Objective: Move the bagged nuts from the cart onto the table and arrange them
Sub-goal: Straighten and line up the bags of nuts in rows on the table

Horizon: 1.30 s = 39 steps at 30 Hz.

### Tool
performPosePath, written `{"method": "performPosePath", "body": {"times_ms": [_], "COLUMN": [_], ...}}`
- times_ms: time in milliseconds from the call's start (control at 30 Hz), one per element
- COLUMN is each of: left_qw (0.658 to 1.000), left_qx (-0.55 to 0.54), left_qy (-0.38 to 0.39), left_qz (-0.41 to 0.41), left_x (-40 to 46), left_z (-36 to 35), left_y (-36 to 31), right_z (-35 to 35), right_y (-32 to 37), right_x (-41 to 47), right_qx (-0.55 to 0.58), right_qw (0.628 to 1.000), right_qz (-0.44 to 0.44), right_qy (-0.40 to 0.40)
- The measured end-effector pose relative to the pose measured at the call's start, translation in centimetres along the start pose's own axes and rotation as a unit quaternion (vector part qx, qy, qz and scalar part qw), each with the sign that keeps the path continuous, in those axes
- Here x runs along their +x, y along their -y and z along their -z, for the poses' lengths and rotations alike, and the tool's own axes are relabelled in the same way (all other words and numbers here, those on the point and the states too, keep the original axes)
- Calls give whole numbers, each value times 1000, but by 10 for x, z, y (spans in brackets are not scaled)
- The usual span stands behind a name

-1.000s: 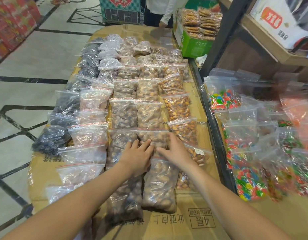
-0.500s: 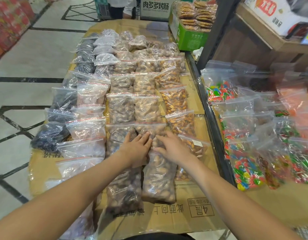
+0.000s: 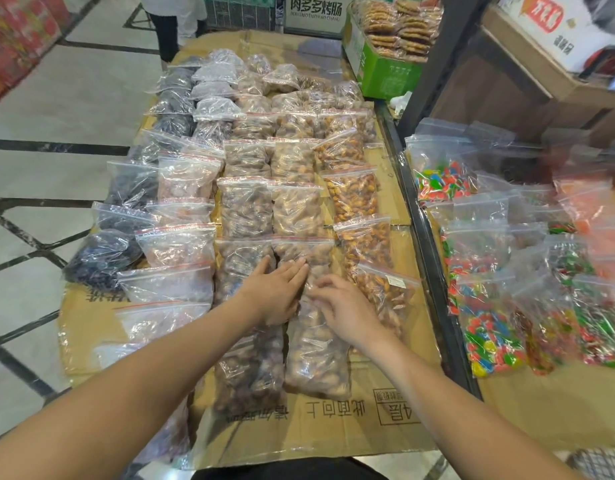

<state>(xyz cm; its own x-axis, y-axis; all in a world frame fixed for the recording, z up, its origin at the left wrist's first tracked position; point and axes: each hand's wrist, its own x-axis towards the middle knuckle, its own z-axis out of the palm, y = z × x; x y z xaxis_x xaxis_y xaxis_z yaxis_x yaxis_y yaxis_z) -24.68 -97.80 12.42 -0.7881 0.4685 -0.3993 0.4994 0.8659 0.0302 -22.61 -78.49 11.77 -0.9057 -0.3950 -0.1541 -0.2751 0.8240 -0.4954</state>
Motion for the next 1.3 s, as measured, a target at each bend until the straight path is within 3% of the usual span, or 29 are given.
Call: {"method": "performPosePath", "body": {"times_ms": [100,167,267,333,467,667,800,1000,1133,1233,1300], "left_qw": [999,996,992,991,999,997,993,993,991,994,996], "left_qx": [-24,-79,-97,-72,-39,-48,-85,-84,-113,-98,-60], "left_qy": [48,42,-73,-104,11,57,72,62,41,-5,3], "left_qz": [-1,-10,-24,-36,-10,21,38,59,65,57,63], "left_x": [1,-3,-9,-18,-29,-26,-21,-21,-20,-25,-27], "left_z": [2,3,2,-2,-8,-3,-1,-14,-4,-4,-8], "left_y": [3,7,12,7,-18,-32,-41,-45,-44,-37,-32], "right_z": [11,20,22,20,9,-5,-3,6,12,17,16], "right_y": [6,9,12,12,4,-12,-3,-5,-1,1,-1], "right_x": [8,14,23,27,34,32,25,23,20,3,-11], "right_qx": [105,161,211,212,271,287,376,342,235,178,110], "right_qw": [984,964,932,927,904,909,879,895,939,968,987], "right_qz": [-146,-213,-290,-303,-325,-302,-293,-285,-250,-173,-110], "right_qy": [-12,11,58,65,62,14,21,12,-11,-41,-44]}}
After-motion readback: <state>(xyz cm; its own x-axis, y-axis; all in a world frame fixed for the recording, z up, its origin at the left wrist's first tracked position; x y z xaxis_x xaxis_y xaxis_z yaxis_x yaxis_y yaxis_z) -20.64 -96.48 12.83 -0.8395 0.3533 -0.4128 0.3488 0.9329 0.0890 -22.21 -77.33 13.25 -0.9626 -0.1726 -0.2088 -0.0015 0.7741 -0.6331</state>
